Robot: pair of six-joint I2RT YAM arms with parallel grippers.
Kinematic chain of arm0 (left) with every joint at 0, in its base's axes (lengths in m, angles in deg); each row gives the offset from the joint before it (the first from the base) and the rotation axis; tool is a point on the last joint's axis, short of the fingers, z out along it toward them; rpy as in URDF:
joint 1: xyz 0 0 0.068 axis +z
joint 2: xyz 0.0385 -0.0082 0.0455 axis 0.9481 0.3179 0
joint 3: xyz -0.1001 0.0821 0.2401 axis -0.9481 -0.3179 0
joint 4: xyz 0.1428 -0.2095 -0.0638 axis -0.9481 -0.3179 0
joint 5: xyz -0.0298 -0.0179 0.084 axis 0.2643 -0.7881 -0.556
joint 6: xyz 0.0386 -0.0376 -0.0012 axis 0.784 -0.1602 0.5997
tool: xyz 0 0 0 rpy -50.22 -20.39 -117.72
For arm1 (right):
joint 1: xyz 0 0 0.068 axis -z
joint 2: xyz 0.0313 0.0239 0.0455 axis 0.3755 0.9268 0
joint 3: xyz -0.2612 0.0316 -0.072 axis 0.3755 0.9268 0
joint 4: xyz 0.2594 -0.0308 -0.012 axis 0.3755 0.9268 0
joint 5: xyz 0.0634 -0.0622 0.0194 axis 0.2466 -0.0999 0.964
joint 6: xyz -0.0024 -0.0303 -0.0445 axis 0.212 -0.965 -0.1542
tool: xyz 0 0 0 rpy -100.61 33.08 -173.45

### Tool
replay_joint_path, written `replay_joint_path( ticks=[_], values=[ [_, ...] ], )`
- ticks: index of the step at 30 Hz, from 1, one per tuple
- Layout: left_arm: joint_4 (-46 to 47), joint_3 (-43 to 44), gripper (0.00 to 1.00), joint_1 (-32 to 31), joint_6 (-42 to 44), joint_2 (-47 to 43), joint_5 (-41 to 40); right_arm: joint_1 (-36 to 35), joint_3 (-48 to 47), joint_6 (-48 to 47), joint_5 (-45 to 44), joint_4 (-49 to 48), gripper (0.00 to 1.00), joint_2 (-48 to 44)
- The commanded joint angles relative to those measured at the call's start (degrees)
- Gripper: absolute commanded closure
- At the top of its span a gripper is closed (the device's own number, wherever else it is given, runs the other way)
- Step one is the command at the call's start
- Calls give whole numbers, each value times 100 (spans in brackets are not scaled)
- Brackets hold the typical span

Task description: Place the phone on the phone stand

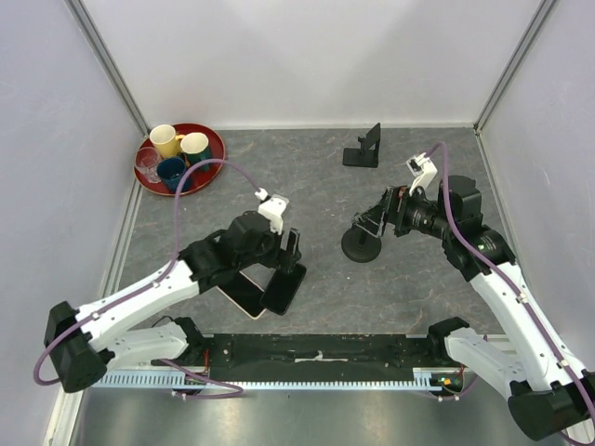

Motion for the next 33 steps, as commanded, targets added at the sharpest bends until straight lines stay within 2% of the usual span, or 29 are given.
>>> replay_joint_path(
  ticks=[1, 5, 11, 18, 33],
  values=[
    [-752, 592, 8, 75, -364, 727, 370, -20, 88, 22, -102, -207, 4, -53],
    [-1561, 971, 5, 102, -873, 1465, 403, -29, 211, -22, -93, -146, 3, -210],
    [-2079, 1049, 3, 84, -690, 2336, 791, -29, 431, -22, -14, -216, 2, -299],
    [-2106, 1208, 1, 58, -602, 2951, 1222, -29, 580, -49, 47, -207, 2, -440],
    [-2230, 1445, 0, 14, -321, 3918, 985, -29, 739, -110, 56, -225, 2, -501]
  ],
)
